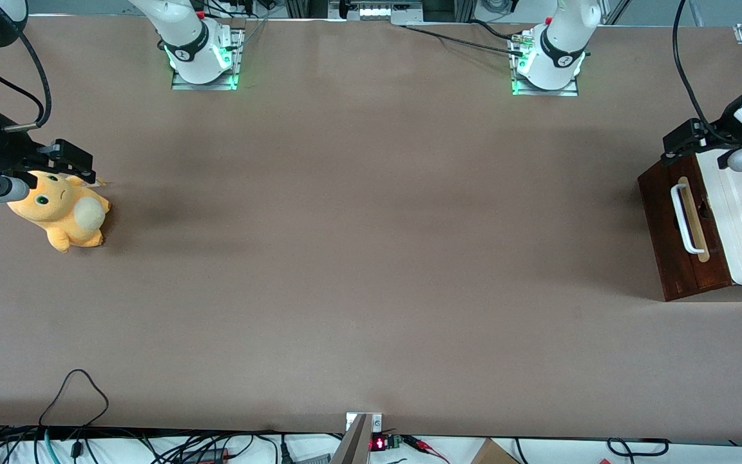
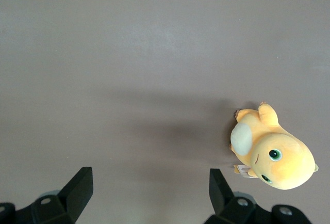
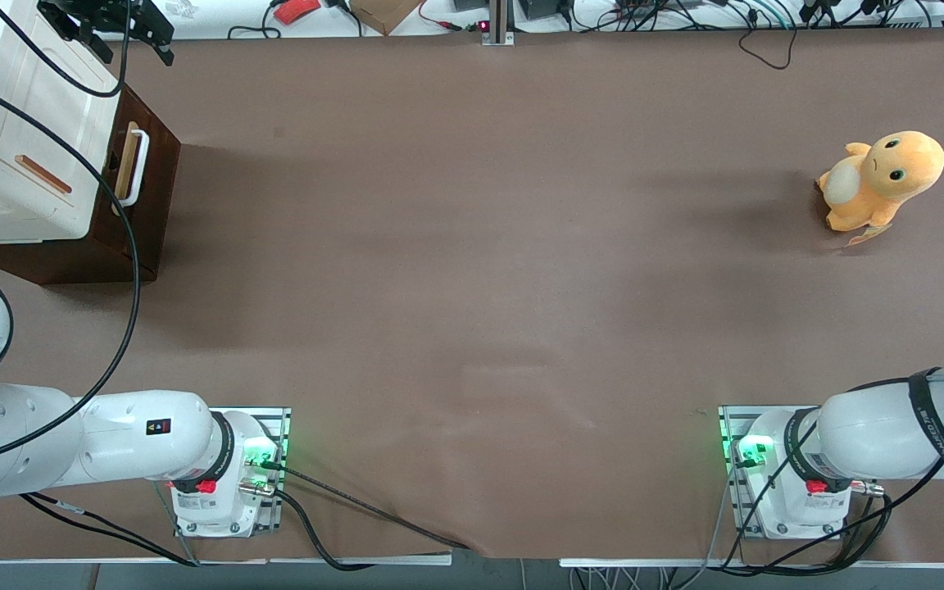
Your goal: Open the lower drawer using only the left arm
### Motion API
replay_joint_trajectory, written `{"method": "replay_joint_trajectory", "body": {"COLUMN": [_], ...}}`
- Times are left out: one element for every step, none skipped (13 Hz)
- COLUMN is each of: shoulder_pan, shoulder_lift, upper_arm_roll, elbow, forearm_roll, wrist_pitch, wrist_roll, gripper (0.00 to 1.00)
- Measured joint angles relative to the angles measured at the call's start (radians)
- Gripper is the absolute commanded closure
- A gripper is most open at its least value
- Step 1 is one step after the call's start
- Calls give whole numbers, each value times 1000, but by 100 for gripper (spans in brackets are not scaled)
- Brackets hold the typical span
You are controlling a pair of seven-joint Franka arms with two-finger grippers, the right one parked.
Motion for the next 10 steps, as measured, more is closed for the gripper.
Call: {"method": "replay_joint_trajectory", "body": {"shoulder_pan": [0,0,0,0,0,0,0,0,0,0], "shoulder_lift": [0,0,0,0,0,1,3,7,11,16], "upper_arm_roll": [-1,-3,-8,-12,-19,-26,-32,-35,-35,-36], "elbow": [1,5,11,17,21,21,21,21,21,21], "forearm_roll": [0,0,0,8,26,40,45,46,46,50], "wrist_pitch": [-8,-25,-35,-39,-41,-43,-48,-51,-56,-68], "wrist_roll": [2,4,4,5,7,8,8,8,8,9], "gripper": [0,0,0,0,0,0,0,0,0,0]}}
